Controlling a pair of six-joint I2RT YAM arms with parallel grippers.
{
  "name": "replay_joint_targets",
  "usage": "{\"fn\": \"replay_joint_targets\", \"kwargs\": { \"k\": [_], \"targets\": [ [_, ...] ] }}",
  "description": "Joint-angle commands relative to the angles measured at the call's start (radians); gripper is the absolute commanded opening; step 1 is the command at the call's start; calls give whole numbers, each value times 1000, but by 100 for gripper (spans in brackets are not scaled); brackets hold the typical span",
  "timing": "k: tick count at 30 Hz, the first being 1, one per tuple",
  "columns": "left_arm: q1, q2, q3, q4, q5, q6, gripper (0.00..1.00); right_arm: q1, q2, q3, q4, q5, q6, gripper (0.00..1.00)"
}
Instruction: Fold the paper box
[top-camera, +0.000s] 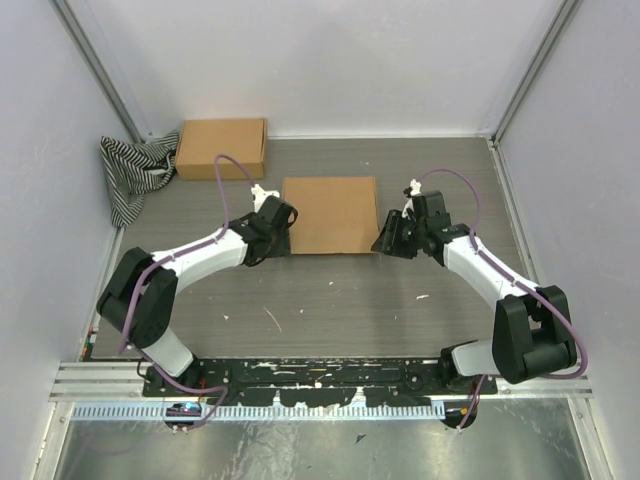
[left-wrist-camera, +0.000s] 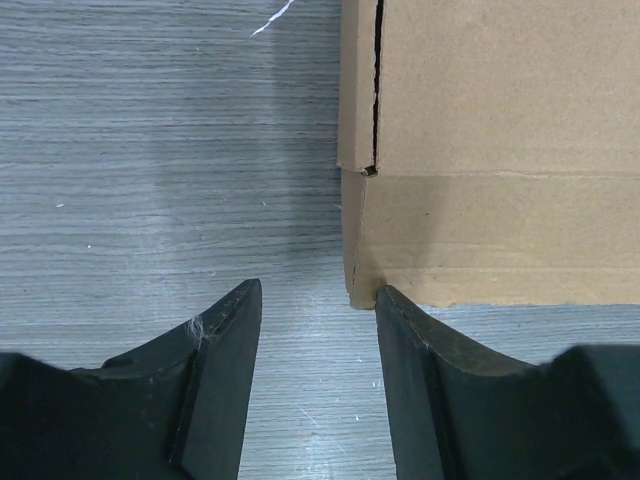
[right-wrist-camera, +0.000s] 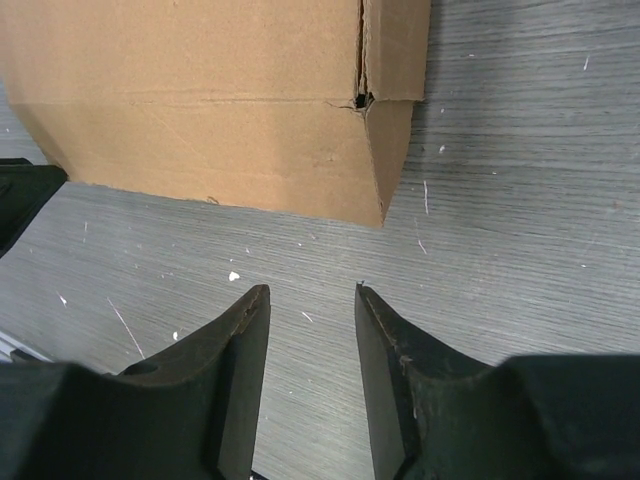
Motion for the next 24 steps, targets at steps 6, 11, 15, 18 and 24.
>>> {"fn": "replay_joint_targets", "kwargs": {
  "k": [6,11,15,18,24],
  "targets": [
    [0,23,18,68,-31,16,56,0,74,65,61,23,-24,36],
    [0,91,31,139,-76,22,55,0,111,59,85,29,-23,31],
    [-7,70,41,128,-88,15,52,15,85,34,95,23,-25,26],
    [-23,-58,34,78,-87,6,52,67,42,25,62,86,-34,20],
    [-26,-141,164,76,-22,47,52,135,70,10,85,172,5,1]
  ]
}}
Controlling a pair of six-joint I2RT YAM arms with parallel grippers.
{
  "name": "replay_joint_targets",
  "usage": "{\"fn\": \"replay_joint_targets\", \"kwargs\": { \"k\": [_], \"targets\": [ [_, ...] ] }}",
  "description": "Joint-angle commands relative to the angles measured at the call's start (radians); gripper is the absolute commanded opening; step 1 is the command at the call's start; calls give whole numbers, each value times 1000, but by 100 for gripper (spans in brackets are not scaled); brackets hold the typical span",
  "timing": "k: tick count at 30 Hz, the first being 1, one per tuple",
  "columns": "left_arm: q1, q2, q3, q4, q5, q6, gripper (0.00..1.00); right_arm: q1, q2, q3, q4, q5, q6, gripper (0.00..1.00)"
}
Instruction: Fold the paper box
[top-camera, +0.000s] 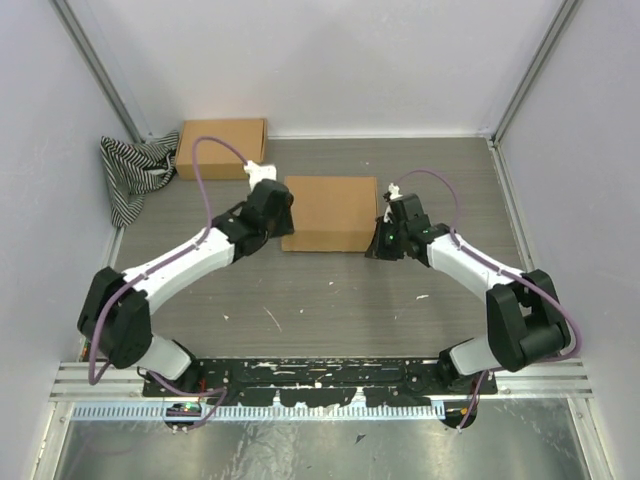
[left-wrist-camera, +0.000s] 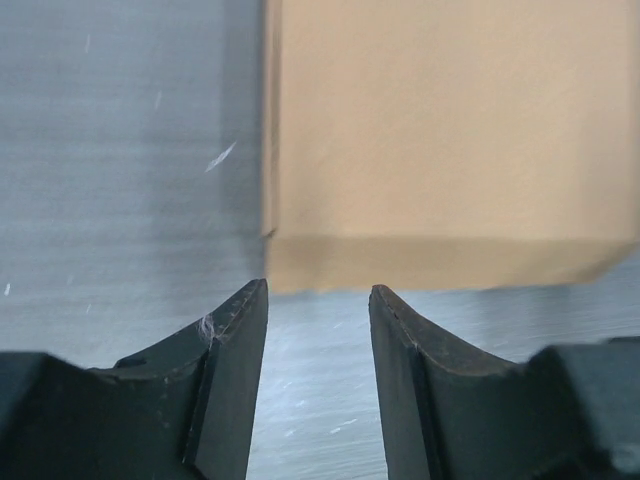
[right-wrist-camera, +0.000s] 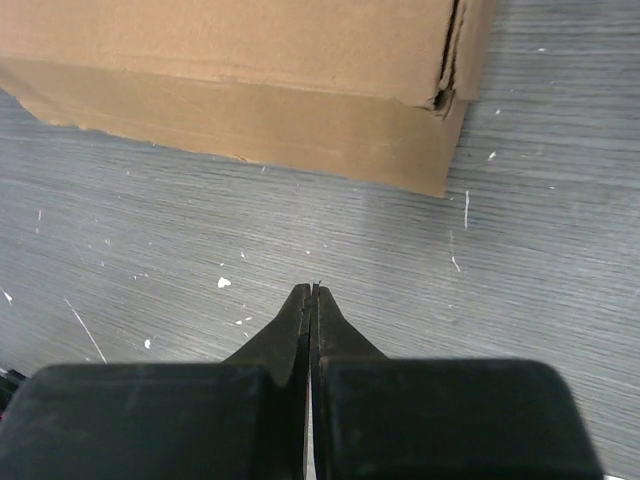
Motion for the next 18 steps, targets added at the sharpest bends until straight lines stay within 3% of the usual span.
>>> {"fn": "replay_joint_targets", "kwargs": {
  "k": [1,8,13,18],
  "targets": [
    [-1,11,151,57,61,56,53,34,6,-13,80,73,28,1],
    [0,374,419,141,228,111,53,72,111,-14,223,195,79,1],
    [-1,498,481,183,282,96,54,72,175,27,256,230,91,1],
    [-2,606,562,120,343,97,55,74,247,62,291,258,114,1]
  ]
}}
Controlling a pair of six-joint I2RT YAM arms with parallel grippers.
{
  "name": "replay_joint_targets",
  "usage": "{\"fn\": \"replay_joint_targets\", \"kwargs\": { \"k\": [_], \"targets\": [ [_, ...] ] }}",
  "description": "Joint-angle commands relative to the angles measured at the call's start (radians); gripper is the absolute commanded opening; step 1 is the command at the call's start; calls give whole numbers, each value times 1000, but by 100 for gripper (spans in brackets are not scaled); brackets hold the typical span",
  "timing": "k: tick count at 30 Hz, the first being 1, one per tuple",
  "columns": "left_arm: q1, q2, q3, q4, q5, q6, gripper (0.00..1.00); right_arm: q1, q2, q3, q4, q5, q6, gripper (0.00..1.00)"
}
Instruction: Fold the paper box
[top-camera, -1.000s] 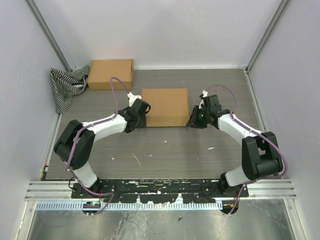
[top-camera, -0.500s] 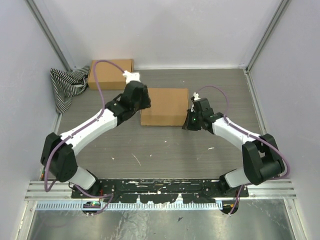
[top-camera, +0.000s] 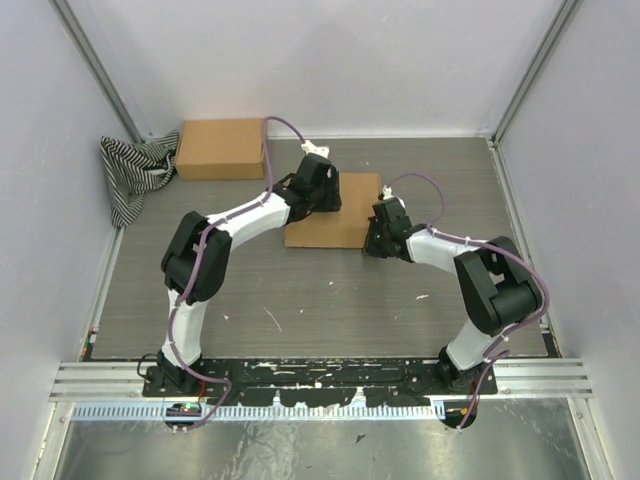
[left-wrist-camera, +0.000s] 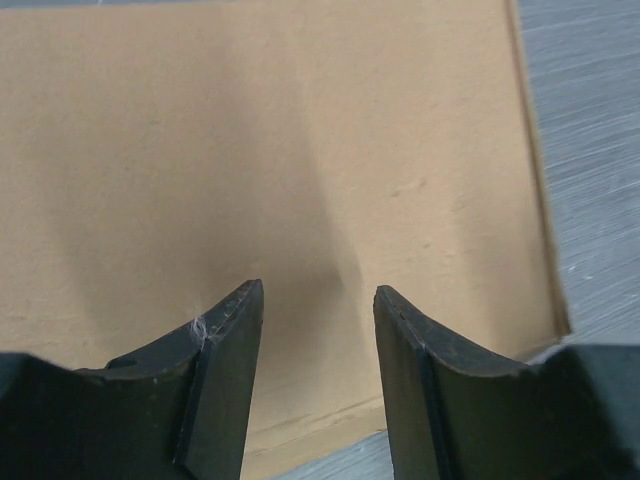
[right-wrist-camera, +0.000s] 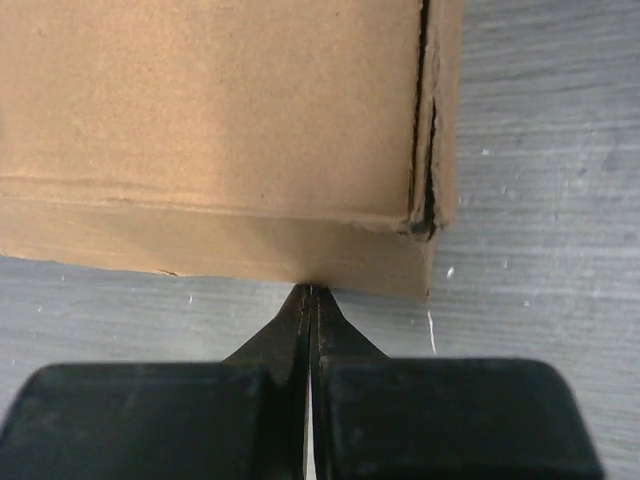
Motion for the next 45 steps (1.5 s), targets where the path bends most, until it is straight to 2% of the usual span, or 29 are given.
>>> {"fn": "replay_joint_targets", "kwargs": {
  "k": [1,4,9,12,20,24,30,37,40,45],
  "targets": [
    [-3,74,76,-34,96,9,55,6,45,63,108,69,38,1],
    [-2,91,61,-33,121,17,53,5,91,74,189,89,61,1],
    [-2,107,32,-22,158,12,49,5,163,41,443,130,114,1],
    [-2,122,33,-26,181,6,48,11,201,31,530,131,130,1],
    [-1,135,30,-35,196,18,46,153,120,15,513,105,33,1],
    [9,134,20,-31,209,19,46,211,147,24,533,49,24,1],
    [68,96,-53,-33,229,37,46,212,242,99,568,35,-1,1],
    [123,0,-186,45,289,40,49,206,355,238,557,78,-34,1],
    [128,-35,-193,39,284,55,51,201,338,221,587,83,-29,1],
    [135,-90,-154,6,277,77,58,197,205,133,615,108,-36,1]
  ]
}}
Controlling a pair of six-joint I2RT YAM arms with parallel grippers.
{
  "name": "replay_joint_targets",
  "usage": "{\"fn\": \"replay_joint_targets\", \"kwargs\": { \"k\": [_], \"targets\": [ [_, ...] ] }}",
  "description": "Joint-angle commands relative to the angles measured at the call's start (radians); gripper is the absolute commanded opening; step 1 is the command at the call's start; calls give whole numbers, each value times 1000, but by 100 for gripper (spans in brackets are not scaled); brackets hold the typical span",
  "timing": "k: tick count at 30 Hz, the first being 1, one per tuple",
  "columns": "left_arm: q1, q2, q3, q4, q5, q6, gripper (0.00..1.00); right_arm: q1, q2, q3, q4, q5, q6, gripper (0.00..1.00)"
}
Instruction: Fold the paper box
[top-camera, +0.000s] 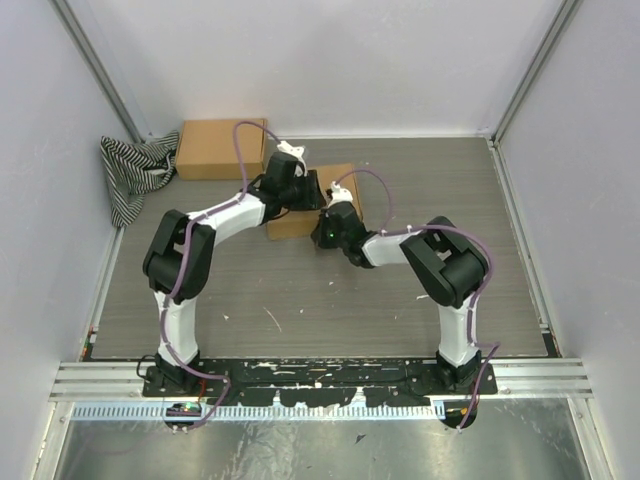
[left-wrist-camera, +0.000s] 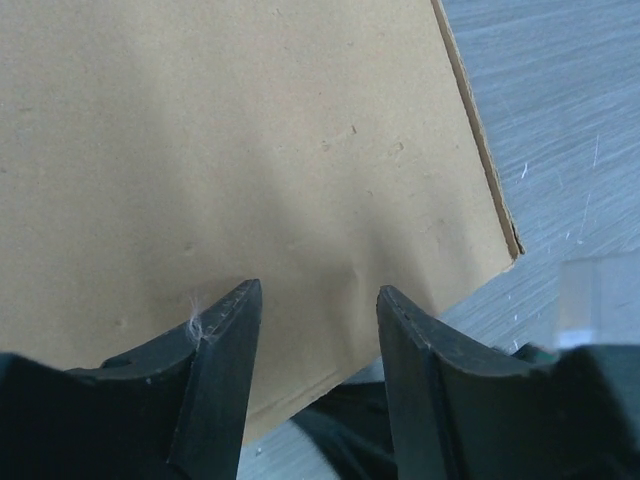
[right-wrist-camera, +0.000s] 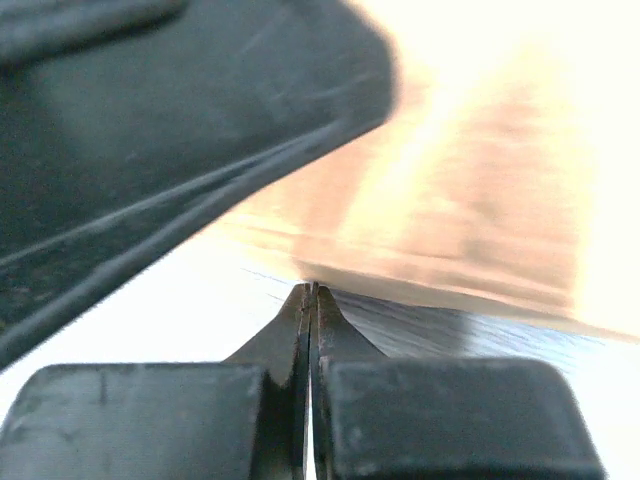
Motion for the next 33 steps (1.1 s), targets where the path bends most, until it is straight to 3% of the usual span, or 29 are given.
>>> {"fn": "replay_joint_targets", "kwargs": {
  "k": [1,7,12,15,17,21,25,33],
  "targets": [
    [-9,-52,4,-156,22,54,59,-29,-174,-50,73,82,-17,1],
    [-9,-145,65,-193,-6,48,64,-69,-314,-62,-93,139,-45,1],
    [32,-287,-16,-315,-139,1,64,-127,-429,-106,-186,141,-28,3],
    [93,-386,-174,-315,-190,-45,65,-173,-460,-88,-270,113,-21,21],
    [128,-439,-287,-259,-203,-66,67,-204,-463,-68,-310,74,-19,28],
    [164,-437,-366,-267,-163,-69,65,-234,-454,-2,-463,59,-14,26],
    [164,-418,-392,-281,-163,-64,64,-234,-477,-26,-497,7,3,22],
    [164,-251,-277,-263,-130,-52,63,-234,-371,-5,-524,-20,12,20]
  ]
}}
